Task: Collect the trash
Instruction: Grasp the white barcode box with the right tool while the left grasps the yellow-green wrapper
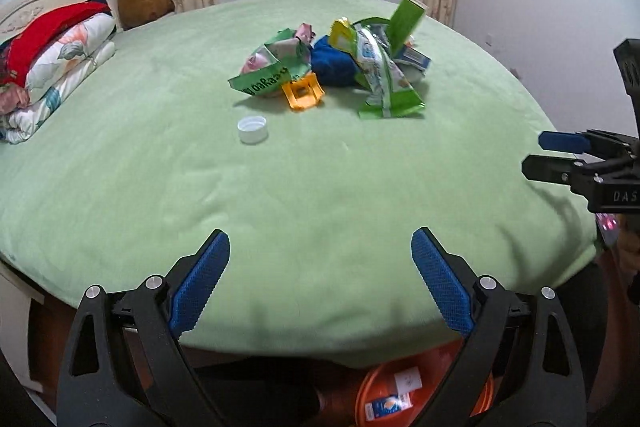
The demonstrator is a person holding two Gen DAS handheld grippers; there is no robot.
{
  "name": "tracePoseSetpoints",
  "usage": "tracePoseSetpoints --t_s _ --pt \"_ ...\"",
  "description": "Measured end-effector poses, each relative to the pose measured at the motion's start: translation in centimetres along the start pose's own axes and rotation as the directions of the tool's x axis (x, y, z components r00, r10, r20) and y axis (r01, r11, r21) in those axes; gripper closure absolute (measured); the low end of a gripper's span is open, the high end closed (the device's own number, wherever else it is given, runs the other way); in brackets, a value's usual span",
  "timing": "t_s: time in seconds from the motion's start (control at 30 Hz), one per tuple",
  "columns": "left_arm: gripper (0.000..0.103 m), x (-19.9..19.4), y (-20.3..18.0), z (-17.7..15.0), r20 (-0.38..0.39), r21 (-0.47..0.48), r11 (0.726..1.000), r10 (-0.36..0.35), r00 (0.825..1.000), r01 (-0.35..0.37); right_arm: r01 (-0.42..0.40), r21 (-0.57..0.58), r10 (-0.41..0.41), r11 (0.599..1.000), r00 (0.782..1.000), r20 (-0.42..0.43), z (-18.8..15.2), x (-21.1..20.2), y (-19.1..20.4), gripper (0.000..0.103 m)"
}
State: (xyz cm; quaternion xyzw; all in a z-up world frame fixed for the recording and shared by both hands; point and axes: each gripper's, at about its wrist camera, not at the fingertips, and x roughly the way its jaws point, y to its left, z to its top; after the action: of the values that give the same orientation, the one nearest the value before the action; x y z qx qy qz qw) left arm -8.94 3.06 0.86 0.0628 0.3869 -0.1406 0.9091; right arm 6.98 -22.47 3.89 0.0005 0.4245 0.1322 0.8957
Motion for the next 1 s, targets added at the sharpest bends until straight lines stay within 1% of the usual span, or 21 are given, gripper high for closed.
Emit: tracePoseSetpoints --t_s 0.03,0.17,0.27,0.33,0.4,0.43,0.5,0.57,0.7,0.8,0.87,0.9,0.93,0.97,1.0 --pt "0.013 0.6 -0.1 0.4 -0.004 -0.007 1.000 -0.006 1.000 0.006 0.009 -0.004 -0.009 1.000 1.000 0.002 0.1 0.1 -0.3 0.029" --pt "0.013 1.9 0.1 1.8 -0.003 -0.023 1.000 -0.010 1.000 0.010 0.046 0.015 -0.047 0.999 0.998 0.029 3.0 1.2 -2.2 0.029" --pt "0.013 3.2 0.4 3.4 0.011 -0.025 1.000 0.004 1.000 -0.003 0.053 0.050 -0.055 0.997 0.998 0.038 6.5 2.8 -3.4 0.029" --pt "0.013 4.0 0.4 4.1 0.018 -0.015 1.000 0.027 0.999 -0.026 0.012 0.083 -0.016 0.996 0.999 0.043 8.4 3.7 -3.8 0.029" --pt "0.013 4.7 0.3 4.6 0.029 0.004 0.999 0.051 0.998 -0.051 -0.029 0.144 0.021 0.989 0.998 0.053 10.0 4.4 -4.1 0.026" --pt "0.013 5.1 0.2 4.8 0.037 0.017 0.998 0.067 0.997 -0.068 -0.051 0.186 0.040 0.981 0.997 0.064 10.9 4.8 -4.2 0.023" --pt "0.013 5.7 0.0 5.1 0.049 0.032 0.995 0.090 0.995 -0.092 -0.072 0.253 0.054 0.965 0.996 0.077 12.6 5.4 -4.4 0.022" --pt "0.013 6.2 -0.2 5.3 0.057 0.044 0.994 0.098 0.994 -0.101 -0.080 0.324 0.054 0.943 0.995 0.087 14.2 6.2 -4.4 0.022" --pt "0.013 6.7 -0.3 5.5 0.072 0.052 0.994 0.087 0.994 -0.091 -0.041 0.467 -0.004 0.883 0.996 0.095 17.0 7.9 -4.9 0.021" --pt "0.013 6.9 0.1 5.5 0.076 0.043 0.996 0.080 0.994 -0.083 -0.006 0.558 -0.036 0.830 0.997 0.064 18.2 9.9 -5.7 0.021" --pt "0.013 7.0 0.6 5.5 0.074 0.027 0.997 0.071 0.995 -0.073 0.029 0.587 -0.053 0.809 0.998 0.024 18.8 11.4 -6.0 0.022" --pt "0.013 7.0 0.8 5.5 0.072 0.019 0.997 0.067 0.995 -0.068 0.048 0.593 -0.061 0.804 0.998 0.001 18.9 12.2 -6.1 0.025" --pt "0.013 7.0 1.1 5.5 0.071 0.014 0.998 0.063 0.995 -0.065 0.058 0.593 -0.054 0.803 0.998 -0.025 19.0 13.0 -6.1 0.042" --pt "0.013 7.0 1.2 5.5 0.072 0.013 0.998 0.064 0.995 -0.065 0.059 0.591 -0.042 0.805 0.998 -0.043 19.0 13.6 -6.2 0.062" --pt "0.013 7.1 1.4 5.5 0.073 0.013 0.997 0.070 0.995 -0.071 0.056 0.589 -0.027 0.806 0.998 -0.058 19.0 14.1 -6.3 0.067"
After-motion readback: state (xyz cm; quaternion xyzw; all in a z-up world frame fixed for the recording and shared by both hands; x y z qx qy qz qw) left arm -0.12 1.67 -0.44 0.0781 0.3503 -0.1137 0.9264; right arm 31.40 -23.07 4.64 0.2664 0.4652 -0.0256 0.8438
